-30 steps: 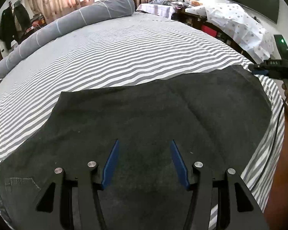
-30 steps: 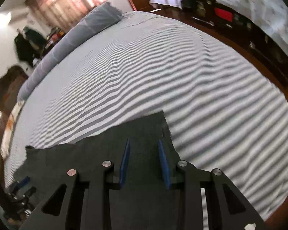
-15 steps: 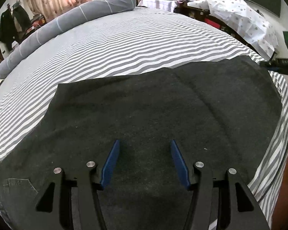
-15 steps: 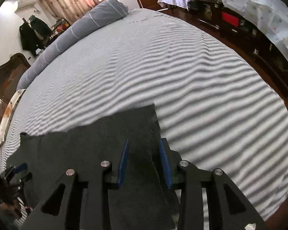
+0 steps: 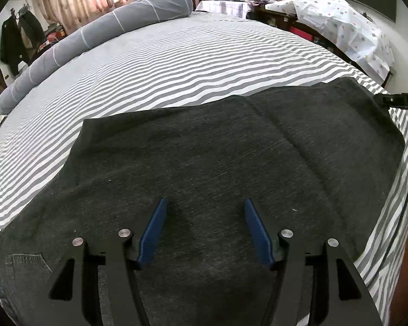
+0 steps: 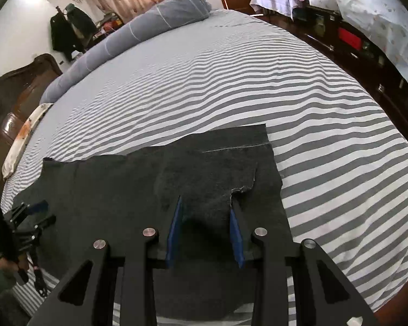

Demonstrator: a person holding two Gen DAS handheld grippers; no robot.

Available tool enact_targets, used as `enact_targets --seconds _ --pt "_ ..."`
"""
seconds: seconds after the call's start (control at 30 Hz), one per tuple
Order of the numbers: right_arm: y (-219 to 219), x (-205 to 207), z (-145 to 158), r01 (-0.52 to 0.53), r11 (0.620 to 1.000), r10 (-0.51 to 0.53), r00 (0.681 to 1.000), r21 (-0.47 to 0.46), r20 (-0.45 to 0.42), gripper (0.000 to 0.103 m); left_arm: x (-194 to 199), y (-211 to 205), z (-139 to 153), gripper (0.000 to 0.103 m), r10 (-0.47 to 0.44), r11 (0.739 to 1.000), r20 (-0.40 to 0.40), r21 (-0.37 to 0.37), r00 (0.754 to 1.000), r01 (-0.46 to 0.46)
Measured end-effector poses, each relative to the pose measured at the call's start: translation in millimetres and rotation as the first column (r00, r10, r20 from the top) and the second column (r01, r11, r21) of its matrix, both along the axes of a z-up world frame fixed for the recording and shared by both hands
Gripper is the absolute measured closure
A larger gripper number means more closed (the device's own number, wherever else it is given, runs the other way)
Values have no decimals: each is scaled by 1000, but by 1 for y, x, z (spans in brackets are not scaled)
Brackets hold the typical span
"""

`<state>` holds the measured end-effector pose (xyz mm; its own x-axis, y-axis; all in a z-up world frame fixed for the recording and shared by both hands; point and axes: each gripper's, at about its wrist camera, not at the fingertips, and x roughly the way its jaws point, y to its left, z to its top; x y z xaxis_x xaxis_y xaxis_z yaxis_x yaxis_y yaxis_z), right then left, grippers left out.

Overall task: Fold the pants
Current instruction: 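Grasp the leg end of the dark jeans with the right tool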

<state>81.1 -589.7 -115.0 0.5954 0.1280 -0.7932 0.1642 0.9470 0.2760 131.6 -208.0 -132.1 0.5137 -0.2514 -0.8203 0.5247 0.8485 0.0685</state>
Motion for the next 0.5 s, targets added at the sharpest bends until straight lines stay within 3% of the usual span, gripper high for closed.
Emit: enact_targets --seconds 0.23,0.5 --pt "-35 19 -10 121 983 -120 993 141 -15 69 0 1 -1 39 0 1000 9 -1 1000 0" --pt "-40 20 -16 96 991 -93 995 94 -43 68 1 3 -2 36 0 1000 14 -7 1000 0"
